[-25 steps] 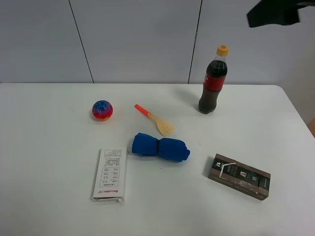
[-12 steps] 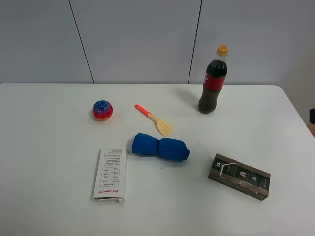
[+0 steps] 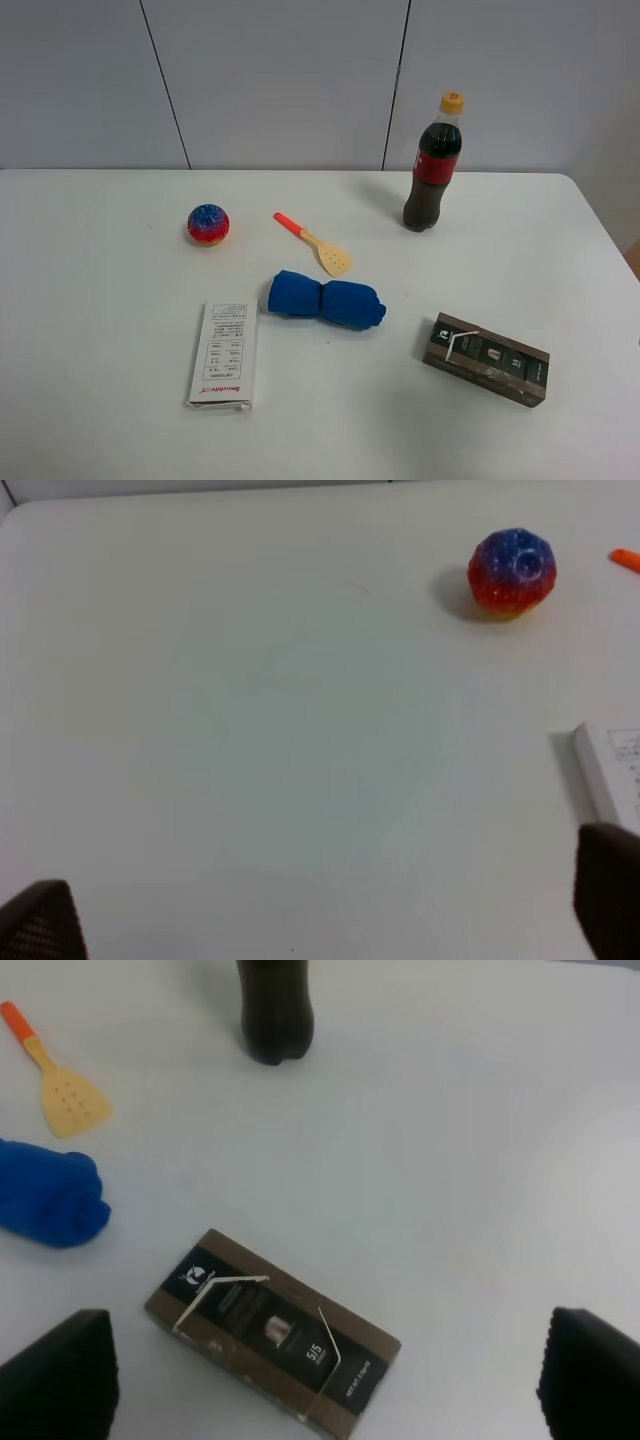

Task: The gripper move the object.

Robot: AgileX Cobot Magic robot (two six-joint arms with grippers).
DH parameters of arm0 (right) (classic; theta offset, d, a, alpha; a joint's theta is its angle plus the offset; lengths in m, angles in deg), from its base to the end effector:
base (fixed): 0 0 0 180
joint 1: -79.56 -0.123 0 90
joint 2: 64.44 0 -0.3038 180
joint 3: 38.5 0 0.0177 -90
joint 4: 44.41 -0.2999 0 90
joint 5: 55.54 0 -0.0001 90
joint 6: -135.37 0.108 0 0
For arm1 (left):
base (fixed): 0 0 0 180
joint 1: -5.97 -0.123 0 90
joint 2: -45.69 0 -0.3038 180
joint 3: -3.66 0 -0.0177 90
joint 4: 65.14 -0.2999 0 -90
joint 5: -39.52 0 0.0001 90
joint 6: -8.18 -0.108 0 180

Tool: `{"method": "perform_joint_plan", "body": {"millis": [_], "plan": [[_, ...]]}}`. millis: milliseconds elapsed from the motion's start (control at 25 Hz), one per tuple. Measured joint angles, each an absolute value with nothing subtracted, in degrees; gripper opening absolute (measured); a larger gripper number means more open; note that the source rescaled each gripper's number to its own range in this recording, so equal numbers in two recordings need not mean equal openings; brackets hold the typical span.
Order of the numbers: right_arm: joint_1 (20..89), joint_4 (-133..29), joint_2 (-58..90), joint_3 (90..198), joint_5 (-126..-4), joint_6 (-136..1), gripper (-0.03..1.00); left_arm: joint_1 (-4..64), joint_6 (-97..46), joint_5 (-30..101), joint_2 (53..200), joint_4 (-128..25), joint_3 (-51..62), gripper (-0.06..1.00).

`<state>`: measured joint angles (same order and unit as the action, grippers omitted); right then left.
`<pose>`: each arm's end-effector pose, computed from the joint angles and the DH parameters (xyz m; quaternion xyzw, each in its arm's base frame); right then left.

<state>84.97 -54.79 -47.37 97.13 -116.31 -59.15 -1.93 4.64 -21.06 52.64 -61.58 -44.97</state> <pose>0.0565 0.0117 0.3148 -0.0687 0.8692 0.0058 0.4896 0.0331 -0.0013 0.2963 -0.0309 0.8478 0.0218 0.5289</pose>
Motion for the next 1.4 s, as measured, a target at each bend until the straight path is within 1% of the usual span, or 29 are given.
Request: {"method": "perform_joint_plan", "body": {"millis": [160,320,520,840,1400], "plan": [[85.0,-52.4,-53.5,93.2,-117.2,-57.2,0.75,-1.9,4.6,-21.1,52.6,-61.5,-45.0,1.0],[84.0,-51.5,-57.2,92.9,-117.0,-54.3,0.75,-1.9,4.6,-21.1,52.6,-61.5,-45.0,1.0],[80.2,-50.6,-57.2,92.9,-117.0,-53.4,0.75,-1.9,4.6,-21.1,52.6,-61.5,-45.0,1.0],[80.3,-49.5,-57.2,92.9,-117.0,-50.1,0.74,-1.9,4.6,-21.1,52.6,-61.5,-45.0,1.0],[80.1,-49.5,-57.2,92.9,-117.0,-49.6,0.74,-1.9,4.6,-21.1,52.6,-61.5,-45.0,1.0]]}}
